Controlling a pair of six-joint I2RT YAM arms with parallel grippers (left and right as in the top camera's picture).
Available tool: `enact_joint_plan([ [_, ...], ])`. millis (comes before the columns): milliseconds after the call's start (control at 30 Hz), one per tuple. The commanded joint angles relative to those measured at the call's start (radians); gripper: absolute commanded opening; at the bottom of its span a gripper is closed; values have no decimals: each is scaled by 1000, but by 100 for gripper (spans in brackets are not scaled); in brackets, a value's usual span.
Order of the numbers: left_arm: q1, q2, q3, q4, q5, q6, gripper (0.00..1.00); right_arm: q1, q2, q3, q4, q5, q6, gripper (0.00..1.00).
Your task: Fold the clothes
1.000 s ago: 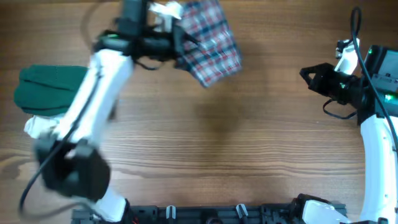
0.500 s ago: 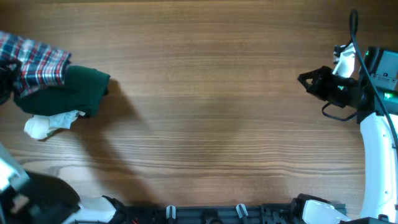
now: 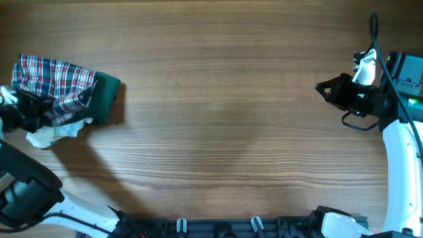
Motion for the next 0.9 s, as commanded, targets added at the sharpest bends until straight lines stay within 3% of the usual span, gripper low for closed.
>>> enact_joint_plan([
  [0,-8,27,-48,-60,-54,-19,40,3,9,1,-1,12,-40,6],
  [33,-6,20,-44,-84,-55,-18,72,3,9,1,-2,13,-42,6],
  [67,0,3,-40,-123,-55,-6,92,3,9,1,-4,13,-42,6],
  [100,4,-16,-35,-154,-55,11,100,3,9,1,-4,13,-42,6],
  [300,29,-247,-16,-239,-71,46,100,3,9,1,-1,12,-42,6],
  [533,24,-612,4,-162,-137,80,100,3,9,1,2,13,-40,6],
  [567,10,-638,4,-121,-185,98,98,3,9,1,3,12,-39,6],
  [633,-27,-637,3,-57,-303,98,46,3,9,1,3,13,-38,6],
  [667,-46,-621,1,-30,-343,97,13,3,9,1,2,12,-34,6],
  [700,-73,-587,-2,8,-387,94,4,3,9,1,2,12,-22,6],
  [867,-184,-311,-1,139,-493,103,4,3,9,1,-6,8,15,6],
])
